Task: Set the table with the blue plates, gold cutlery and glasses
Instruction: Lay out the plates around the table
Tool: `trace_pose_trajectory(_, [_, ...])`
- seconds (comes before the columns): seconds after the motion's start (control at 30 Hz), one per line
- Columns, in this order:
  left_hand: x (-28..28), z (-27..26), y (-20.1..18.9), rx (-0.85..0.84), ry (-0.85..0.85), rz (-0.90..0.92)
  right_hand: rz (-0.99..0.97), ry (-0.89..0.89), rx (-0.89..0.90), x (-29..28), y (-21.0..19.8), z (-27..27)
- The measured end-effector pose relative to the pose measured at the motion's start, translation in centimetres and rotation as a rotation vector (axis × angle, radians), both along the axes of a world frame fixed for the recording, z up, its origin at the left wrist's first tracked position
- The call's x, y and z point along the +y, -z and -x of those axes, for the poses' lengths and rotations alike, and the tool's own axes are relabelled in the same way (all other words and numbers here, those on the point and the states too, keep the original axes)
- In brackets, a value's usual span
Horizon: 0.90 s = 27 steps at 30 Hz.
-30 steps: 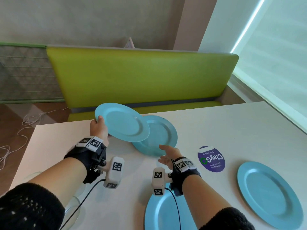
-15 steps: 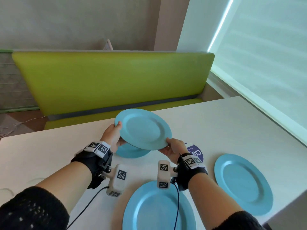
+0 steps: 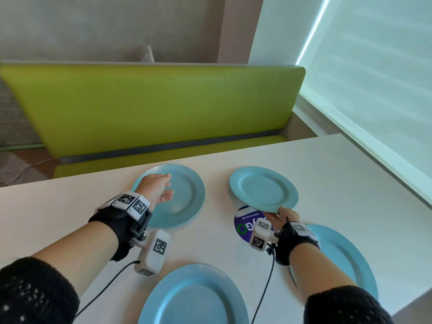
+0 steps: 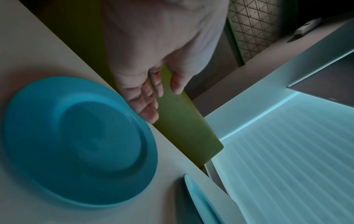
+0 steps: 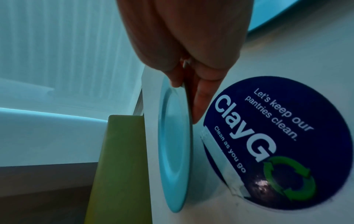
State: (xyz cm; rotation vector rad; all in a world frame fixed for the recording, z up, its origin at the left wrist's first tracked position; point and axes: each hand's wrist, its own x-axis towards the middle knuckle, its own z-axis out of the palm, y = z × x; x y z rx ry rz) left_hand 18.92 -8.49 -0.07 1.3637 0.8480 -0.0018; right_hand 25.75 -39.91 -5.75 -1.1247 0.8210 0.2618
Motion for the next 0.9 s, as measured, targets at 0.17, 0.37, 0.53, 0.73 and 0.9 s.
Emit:
trace_pose_trajectory(0.17, [-0.9,-0.7,0.1,0.003,0.009,-0.008,0.164,-0.059,0.049,-0.6,1.5,-1.6])
trace_pose_trajectory(0.37, [-1.6,-1.3,0.4,0.011,0.011,0.017,0.105,-0.083,0.029,0.3,1.8,-3.7])
trace_pose_trajectory(0.53, [-1.4,-1.4,0.5,0.027,0.002,0.017,0.194,-0.074,0.021,0.4,1.6,-4.6])
trace_pose_trajectory(0.73, [-0.8,-1.0,0.8,0.045,-0.036,0.026,0.210,-0.139,0.000,0.1,2.0,-5.4])
trace_pose_trajectory(0.9, [-0.8,-0.7,1.0,0.054,-0.047,0.034,0.306,-0.067,0.027,0.7,1.7,-6.0])
